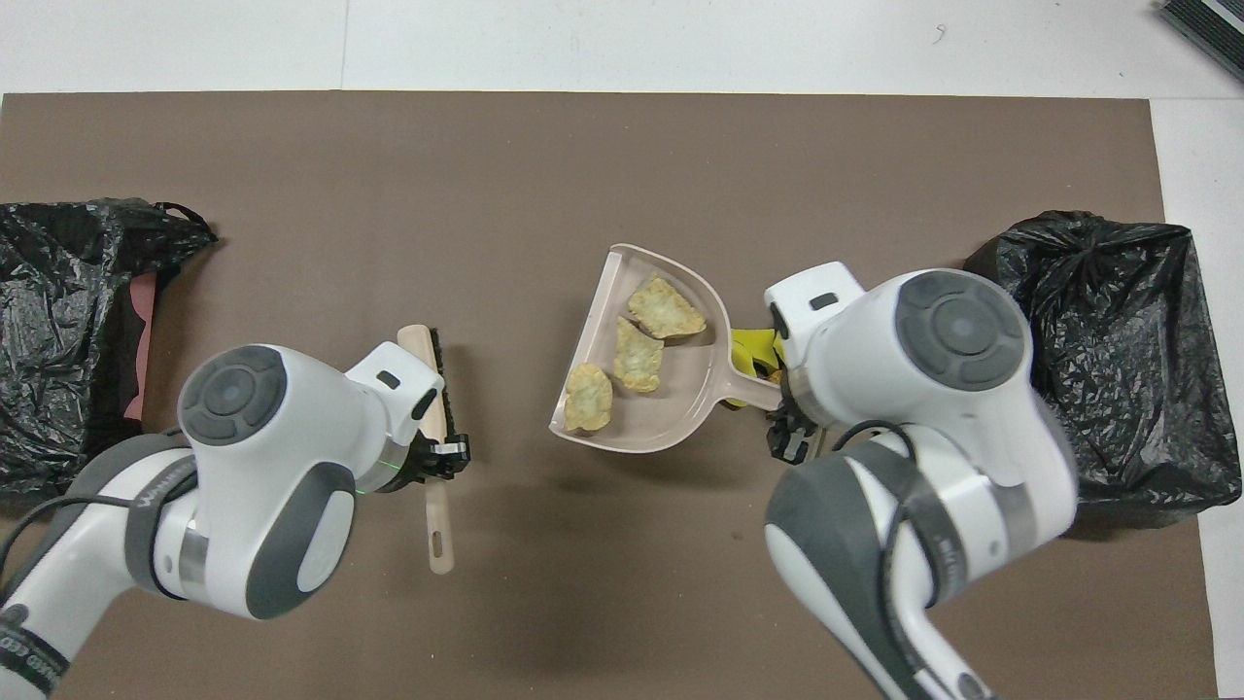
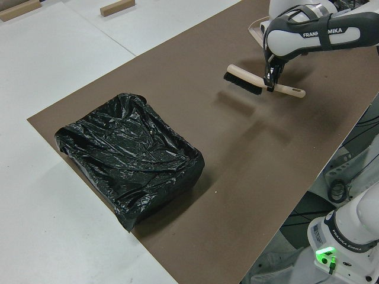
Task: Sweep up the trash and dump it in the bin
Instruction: 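Carry the dustpan to the black bag with the right gripper while the left gripper withdraws, then tip the dustpan over the black bag with the right gripper, then bring the empty dustpan back to the table center with the right gripper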
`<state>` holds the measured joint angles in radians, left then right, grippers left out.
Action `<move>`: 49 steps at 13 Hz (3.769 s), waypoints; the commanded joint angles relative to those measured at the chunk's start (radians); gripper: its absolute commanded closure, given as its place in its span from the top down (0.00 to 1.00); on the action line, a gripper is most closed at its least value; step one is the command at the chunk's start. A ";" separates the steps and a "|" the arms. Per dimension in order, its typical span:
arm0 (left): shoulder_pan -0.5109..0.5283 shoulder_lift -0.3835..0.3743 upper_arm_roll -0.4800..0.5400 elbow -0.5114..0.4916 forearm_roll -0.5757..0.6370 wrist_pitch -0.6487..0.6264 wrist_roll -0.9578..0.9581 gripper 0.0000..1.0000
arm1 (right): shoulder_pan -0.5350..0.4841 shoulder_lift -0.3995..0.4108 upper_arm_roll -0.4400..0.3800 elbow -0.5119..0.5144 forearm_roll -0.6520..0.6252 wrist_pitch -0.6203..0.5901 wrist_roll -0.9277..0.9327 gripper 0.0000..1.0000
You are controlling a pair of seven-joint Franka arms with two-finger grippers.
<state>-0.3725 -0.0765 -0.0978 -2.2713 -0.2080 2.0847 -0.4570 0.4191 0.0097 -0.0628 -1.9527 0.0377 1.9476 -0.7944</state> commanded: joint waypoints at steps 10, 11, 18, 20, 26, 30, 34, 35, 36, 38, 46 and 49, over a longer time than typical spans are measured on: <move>-0.353 -0.074 0.007 -0.211 0.024 0.173 -0.270 0.79 | -0.641 -0.060 0.005 0.113 -0.097 -0.142 -0.558 0.00; -0.349 -0.066 0.010 -0.192 0.024 0.164 -0.273 1.00 | -0.692 -0.054 0.005 0.124 -0.175 -0.106 -0.615 0.00; -0.016 -0.011 0.015 0.002 0.108 0.146 -0.076 1.00 | -0.777 -0.057 0.000 0.120 -0.442 -0.035 -0.885 0.00; 0.064 0.029 0.015 0.090 0.108 0.140 0.004 1.00 | -0.767 -0.054 0.003 0.092 -0.505 -0.019 -0.888 0.00; 0.291 0.141 0.017 0.364 0.116 -0.059 0.406 1.00 | -0.649 -0.050 0.012 0.080 -0.789 0.025 -0.937 0.00; 0.376 0.149 0.017 0.499 0.166 -0.231 0.488 1.00 | -0.596 -0.060 0.014 0.058 -0.929 0.050 -1.048 0.00; 0.376 0.133 0.021 0.614 0.207 -0.383 0.489 1.00 | -0.580 -0.115 0.012 0.074 -0.957 0.022 -1.059 0.00; 0.376 0.133 0.021 0.649 0.202 -0.429 0.482 1.00 | -0.579 -0.140 0.014 0.080 -0.941 -0.013 -1.048 0.00; 0.376 0.126 0.023 0.662 0.199 -0.449 0.474 1.00 | -0.573 -0.155 0.018 0.084 -0.931 -0.071 -1.039 0.00; 0.377 0.083 0.023 0.644 0.194 -0.457 0.472 1.00 | -0.569 -0.180 0.035 0.090 -0.866 -0.137 -0.991 0.00; 0.374 0.044 0.024 0.608 0.200 -0.483 0.502 1.00 | -0.568 -0.200 0.221 0.103 -0.585 -0.322 -0.516 0.00; 0.366 0.041 0.024 0.610 0.196 -0.502 0.488 1.00 | -0.537 -0.211 0.242 0.092 -0.390 -0.311 -0.187 0.00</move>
<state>-0.0020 -0.0101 -0.0719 -1.6401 -0.0234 1.6041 0.0318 -0.1336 -0.1817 0.1651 -1.8536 -0.4448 1.6378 -1.1554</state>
